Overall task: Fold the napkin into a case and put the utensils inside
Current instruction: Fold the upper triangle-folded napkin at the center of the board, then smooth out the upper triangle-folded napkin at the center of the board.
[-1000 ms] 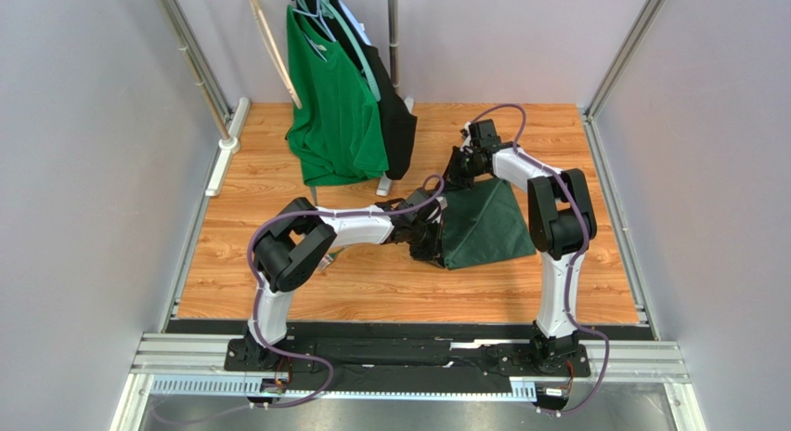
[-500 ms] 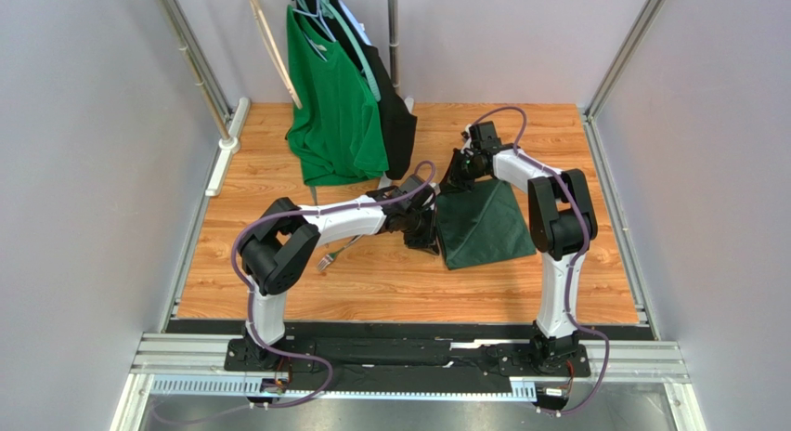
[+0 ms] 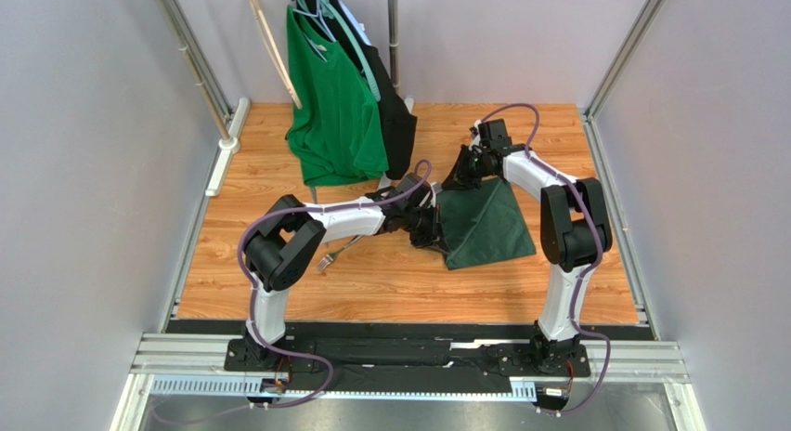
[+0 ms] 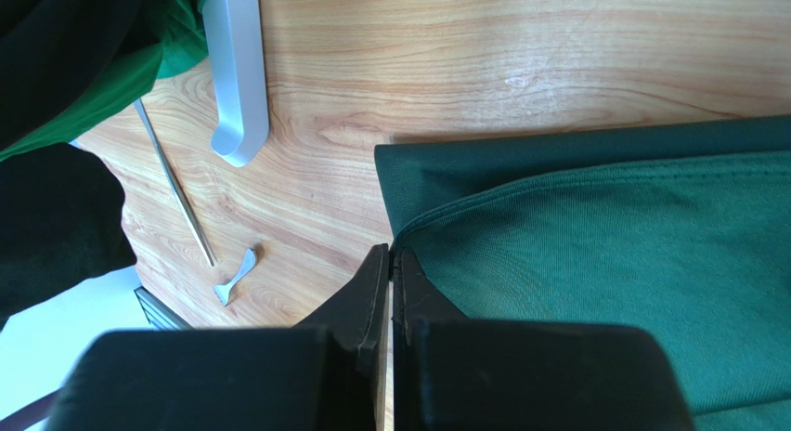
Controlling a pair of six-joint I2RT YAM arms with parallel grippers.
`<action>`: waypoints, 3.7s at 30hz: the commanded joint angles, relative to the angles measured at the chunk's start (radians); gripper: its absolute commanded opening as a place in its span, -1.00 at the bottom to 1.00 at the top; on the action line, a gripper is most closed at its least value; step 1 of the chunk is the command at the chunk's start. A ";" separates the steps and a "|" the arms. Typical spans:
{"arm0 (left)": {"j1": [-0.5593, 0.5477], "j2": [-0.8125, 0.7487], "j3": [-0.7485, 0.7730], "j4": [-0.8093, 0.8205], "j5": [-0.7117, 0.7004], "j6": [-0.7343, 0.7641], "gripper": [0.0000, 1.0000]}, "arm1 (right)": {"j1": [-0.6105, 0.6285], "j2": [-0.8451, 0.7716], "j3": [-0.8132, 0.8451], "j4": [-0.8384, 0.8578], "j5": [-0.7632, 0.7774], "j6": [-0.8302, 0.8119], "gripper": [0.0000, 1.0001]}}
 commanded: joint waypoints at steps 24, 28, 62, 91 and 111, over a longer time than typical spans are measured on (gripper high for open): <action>0.008 0.006 -0.026 0.031 0.008 -0.003 -1.00 | -0.038 -0.206 -0.122 0.023 0.012 0.005 -1.00; 0.008 0.003 -0.012 0.007 -0.014 0.008 -1.00 | -0.040 -0.207 -0.125 0.020 0.015 0.000 -1.00; -0.037 -0.018 -0.041 0.068 0.020 -0.055 -1.00 | -0.038 -0.152 -0.145 0.053 -0.013 0.022 -1.00; 0.089 -0.050 0.274 -0.207 -0.098 0.284 -0.66 | -0.233 -0.189 -0.210 0.076 -0.068 -0.110 -0.24; 0.150 0.347 0.551 -0.228 -0.168 0.287 -0.87 | -0.348 0.035 -0.076 0.123 -0.181 -0.113 -0.56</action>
